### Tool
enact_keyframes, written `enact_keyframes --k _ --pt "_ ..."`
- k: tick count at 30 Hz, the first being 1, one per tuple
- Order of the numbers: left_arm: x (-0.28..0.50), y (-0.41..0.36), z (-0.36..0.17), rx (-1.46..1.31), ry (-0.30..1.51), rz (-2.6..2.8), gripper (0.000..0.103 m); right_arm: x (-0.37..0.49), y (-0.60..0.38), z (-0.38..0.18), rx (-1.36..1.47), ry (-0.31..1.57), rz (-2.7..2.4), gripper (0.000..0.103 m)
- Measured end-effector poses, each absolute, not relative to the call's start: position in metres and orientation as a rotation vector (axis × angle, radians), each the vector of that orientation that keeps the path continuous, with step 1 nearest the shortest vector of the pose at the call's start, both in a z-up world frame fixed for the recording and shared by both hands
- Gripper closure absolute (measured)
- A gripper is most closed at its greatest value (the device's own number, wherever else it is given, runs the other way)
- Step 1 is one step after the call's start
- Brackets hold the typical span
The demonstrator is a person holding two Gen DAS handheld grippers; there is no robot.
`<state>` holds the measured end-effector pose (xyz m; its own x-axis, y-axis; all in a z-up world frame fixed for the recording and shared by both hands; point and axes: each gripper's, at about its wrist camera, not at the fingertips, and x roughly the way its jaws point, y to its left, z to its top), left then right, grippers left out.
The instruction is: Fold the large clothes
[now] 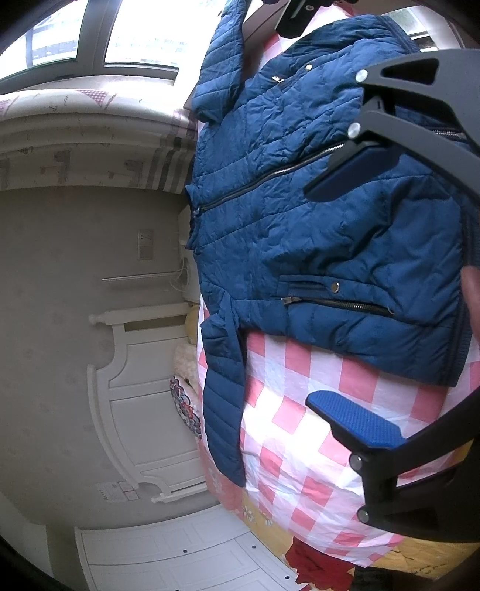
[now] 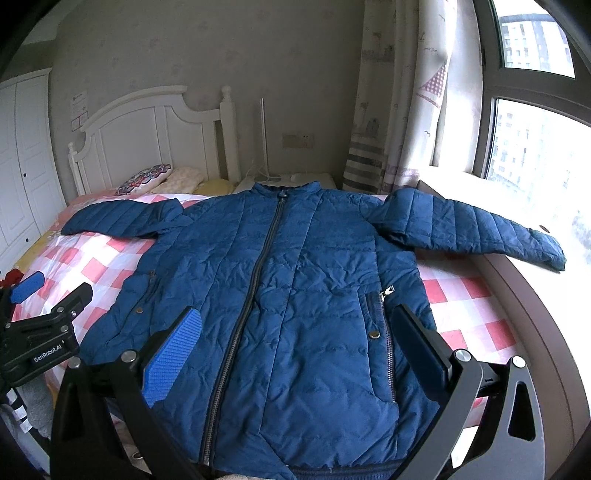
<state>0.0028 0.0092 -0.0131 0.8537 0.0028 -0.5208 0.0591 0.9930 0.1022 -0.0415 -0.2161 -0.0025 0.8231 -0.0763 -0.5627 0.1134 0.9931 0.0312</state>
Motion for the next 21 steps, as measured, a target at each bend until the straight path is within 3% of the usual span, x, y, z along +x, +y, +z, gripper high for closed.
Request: enact_keyframes --k 21 --pt "0.0012 0.01 -0.017 0.118 0.555 -0.029 0.002 -0.0407 -0.2186 -0.01 0.081 0.617 -0.09 0.005"
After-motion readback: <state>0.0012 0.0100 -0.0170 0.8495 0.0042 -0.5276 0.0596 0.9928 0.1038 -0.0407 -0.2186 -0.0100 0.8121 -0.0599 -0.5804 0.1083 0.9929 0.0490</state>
